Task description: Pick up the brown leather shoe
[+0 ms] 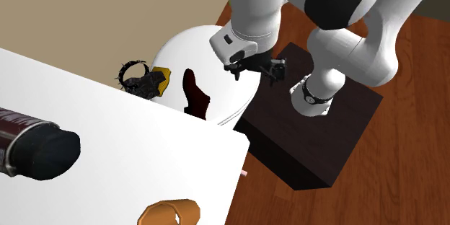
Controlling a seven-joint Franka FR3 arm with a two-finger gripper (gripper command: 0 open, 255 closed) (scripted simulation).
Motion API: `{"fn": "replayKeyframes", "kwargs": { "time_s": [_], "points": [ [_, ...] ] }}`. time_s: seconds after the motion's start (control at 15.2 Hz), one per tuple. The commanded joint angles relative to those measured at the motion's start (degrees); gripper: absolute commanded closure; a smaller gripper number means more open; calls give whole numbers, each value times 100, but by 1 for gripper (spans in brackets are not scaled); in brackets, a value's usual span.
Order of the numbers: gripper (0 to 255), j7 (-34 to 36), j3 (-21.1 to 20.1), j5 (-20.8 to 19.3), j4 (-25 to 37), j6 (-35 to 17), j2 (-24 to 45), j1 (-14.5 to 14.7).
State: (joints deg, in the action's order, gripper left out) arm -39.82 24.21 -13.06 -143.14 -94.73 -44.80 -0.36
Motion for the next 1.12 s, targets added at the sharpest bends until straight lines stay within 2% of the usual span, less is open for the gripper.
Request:
{"fn": "replayKeyframes", "kwargs": {
  "time_s": [0.0,0.33,0.59,0.86,1.06],
  "points": [
    [0,-436,303,-212,-42,-226,158,14],
    [0,-1528,1154,-602,142,-846,857,173],
    [0,-2450,1886,-689,439,-1393,1606,446],
    [0,-3503,2701,-440,854,-1962,2555,877],
    [0,-4508,3383,143,1237,-2382,3494,1296]
  ]
}}
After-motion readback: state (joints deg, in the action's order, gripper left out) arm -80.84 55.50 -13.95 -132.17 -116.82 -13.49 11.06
